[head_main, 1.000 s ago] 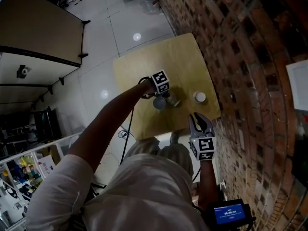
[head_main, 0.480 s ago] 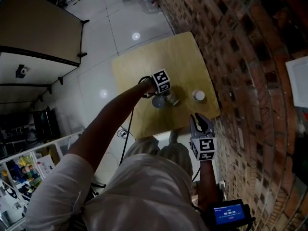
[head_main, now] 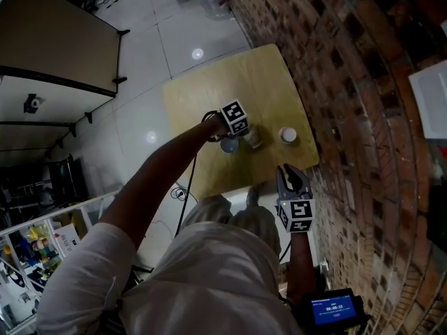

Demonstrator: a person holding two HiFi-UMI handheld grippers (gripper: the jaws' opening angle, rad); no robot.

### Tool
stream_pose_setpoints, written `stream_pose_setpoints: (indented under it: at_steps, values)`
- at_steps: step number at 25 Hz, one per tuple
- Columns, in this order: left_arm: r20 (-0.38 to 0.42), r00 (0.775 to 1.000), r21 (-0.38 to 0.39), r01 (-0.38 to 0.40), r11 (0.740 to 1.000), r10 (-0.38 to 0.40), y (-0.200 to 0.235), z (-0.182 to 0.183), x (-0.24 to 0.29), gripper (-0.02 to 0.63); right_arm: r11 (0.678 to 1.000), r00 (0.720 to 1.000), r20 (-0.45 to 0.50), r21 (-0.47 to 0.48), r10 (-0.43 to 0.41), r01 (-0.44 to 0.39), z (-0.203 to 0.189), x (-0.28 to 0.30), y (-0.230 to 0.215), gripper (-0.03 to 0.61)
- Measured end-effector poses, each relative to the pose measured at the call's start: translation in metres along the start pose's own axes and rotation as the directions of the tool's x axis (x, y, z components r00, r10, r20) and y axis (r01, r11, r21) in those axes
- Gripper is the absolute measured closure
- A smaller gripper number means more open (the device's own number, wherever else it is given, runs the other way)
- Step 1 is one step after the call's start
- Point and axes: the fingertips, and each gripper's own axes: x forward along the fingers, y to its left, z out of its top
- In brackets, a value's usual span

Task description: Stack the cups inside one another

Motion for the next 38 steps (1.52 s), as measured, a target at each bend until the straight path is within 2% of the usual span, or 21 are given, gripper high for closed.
stream_pose_setpoints:
  at_steps: [3,6,9,11,13,17,22,24,27,30,32,38]
  values:
    - [0.015,0.999,0.056,-0.042,0.998,0.041,-0.006,0.006,-0.002,0.562,1.000,1.000,0.001,0.000,-0.003,0.003,-0.005,-0.003,-0.002,0.502]
    - [0.036,0.992,0.124,-0.121,0.985,0.118,-0.015,0.011,-0.008,0.569,1.000,1.000,0.012,0.002,-0.008,0.008,-0.005,-0.007,-0.003,0.502]
    - [0.065,0.974,0.213,-0.226,0.951,0.217,-0.027,0.014,-0.016,0.583,1.000,1.000,0.021,0.008,-0.009,0.009,-0.005,-0.010,-0.003,0.502]
    - [0.095,0.963,0.281,-0.269,0.921,0.253,-0.037,0.019,-0.013,0.583,1.000,1.000,0.023,0.010,-0.007,0.007,-0.007,-0.012,-0.003,0.502]
    - [0.080,0.952,0.336,-0.305,0.891,0.296,-0.046,0.014,-0.009,0.583,1.000,1.000,0.026,0.008,-0.004,0.004,-0.008,-0.014,-0.002,0.502]
    - [0.080,0.909,0.485,-0.393,0.781,0.408,-0.060,0.010,-0.004,0.584,1.000,0.999,0.033,0.002,-0.003,0.003,-0.009,-0.020,-0.002,0.502]
    - [0.069,0.854,0.655,-0.428,0.622,0.515,-0.073,0.002,0.011,0.584,1.000,0.999,0.038,0.003,-0.013,0.013,-0.012,-0.029,-0.006,0.502]
    - [0.064,0.833,0.691,-0.435,0.577,0.550,-0.073,0.001,0.016,0.583,1.000,0.999,0.039,0.004,-0.016,0.016,-0.014,-0.033,-0.007,0.502]
    - [0.055,0.804,0.728,-0.439,0.527,0.592,-0.075,0.000,0.022,0.584,1.000,0.999,0.040,0.006,-0.021,0.020,-0.016,-0.038,-0.008,0.502]
    - [0.043,0.784,0.754,-0.432,0.495,0.619,-0.076,-0.002,0.027,0.583,1.000,0.999,0.044,0.008,-0.025,0.025,-0.017,-0.043,-0.010,0.502]
    - [0.035,0.777,0.762,-0.428,0.486,0.629,-0.076,-0.003,0.032,0.584,1.000,0.999,0.045,0.010,-0.029,0.029,-0.018,-0.045,-0.012,0.502]
    - [0.011,0.771,0.766,-0.416,0.490,0.636,-0.075,-0.005,0.042,0.580,0.999,0.998,0.048,0.018,-0.039,0.038,-0.021,-0.051,-0.018,0.502]
